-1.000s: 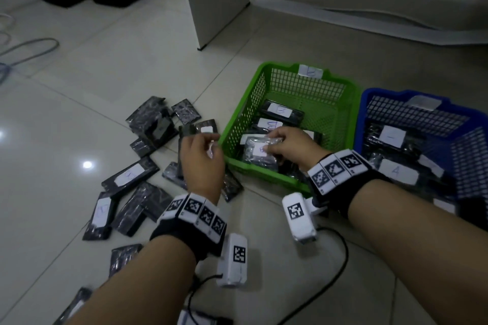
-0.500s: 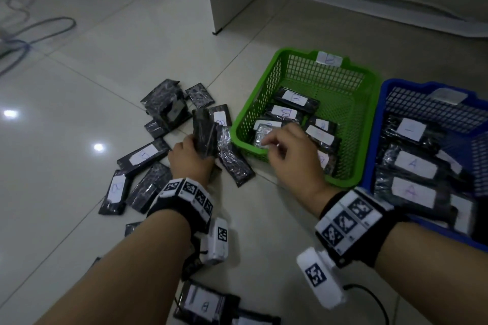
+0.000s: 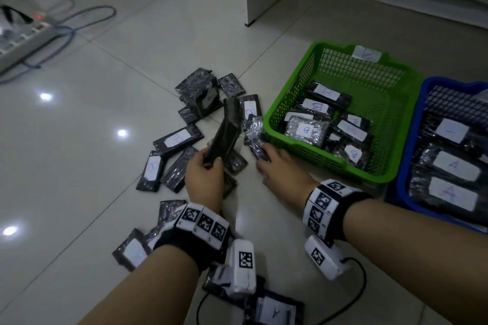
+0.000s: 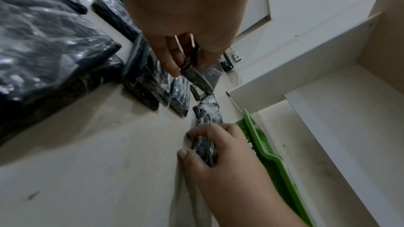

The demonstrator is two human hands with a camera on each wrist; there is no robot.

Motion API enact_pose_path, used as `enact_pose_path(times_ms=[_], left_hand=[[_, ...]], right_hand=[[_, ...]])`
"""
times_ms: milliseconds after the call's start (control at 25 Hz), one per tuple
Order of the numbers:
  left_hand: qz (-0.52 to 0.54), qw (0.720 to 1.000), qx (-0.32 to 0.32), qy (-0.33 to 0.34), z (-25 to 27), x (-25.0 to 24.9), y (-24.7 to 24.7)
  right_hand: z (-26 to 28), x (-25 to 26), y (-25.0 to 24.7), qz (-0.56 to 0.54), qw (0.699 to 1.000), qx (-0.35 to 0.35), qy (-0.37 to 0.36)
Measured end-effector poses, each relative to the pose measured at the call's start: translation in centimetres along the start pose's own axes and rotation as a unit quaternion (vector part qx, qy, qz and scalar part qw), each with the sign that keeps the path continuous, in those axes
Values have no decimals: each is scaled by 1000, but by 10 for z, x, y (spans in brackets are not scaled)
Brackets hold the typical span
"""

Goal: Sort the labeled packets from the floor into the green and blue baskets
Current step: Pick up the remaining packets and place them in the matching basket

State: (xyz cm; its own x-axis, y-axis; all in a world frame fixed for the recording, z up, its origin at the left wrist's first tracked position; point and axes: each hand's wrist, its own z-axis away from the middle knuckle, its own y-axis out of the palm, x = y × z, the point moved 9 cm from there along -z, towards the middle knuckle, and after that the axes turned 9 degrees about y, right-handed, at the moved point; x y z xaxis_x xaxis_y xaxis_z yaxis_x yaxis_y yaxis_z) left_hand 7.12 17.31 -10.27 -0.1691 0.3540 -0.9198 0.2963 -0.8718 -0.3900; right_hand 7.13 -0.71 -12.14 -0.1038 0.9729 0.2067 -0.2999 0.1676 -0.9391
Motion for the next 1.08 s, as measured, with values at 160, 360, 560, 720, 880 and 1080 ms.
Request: enact_pose_path(times_ms=[160, 360, 560, 720, 880, 1080], left_hand=[[121, 992, -32, -31, 15, 4, -11], [138, 989, -41, 26, 2, -15, -14], [254, 965, 35, 60, 2, -66, 16], [267, 952, 135, 70, 8, -88, 51], [297, 929, 213, 59, 20, -99, 84], [302, 928, 211, 61, 33, -110, 111]], right_hand=[[12, 2, -33, -105, 990, -96, 4], [29, -30, -75, -595, 778, -161, 121], [33, -71, -87, -705, 665, -177, 173], [50, -100, -93, -698, 653, -221, 193], [65, -123, -93, -731, 616, -223, 191], [89, -157, -99, -685, 640, -262, 230]])
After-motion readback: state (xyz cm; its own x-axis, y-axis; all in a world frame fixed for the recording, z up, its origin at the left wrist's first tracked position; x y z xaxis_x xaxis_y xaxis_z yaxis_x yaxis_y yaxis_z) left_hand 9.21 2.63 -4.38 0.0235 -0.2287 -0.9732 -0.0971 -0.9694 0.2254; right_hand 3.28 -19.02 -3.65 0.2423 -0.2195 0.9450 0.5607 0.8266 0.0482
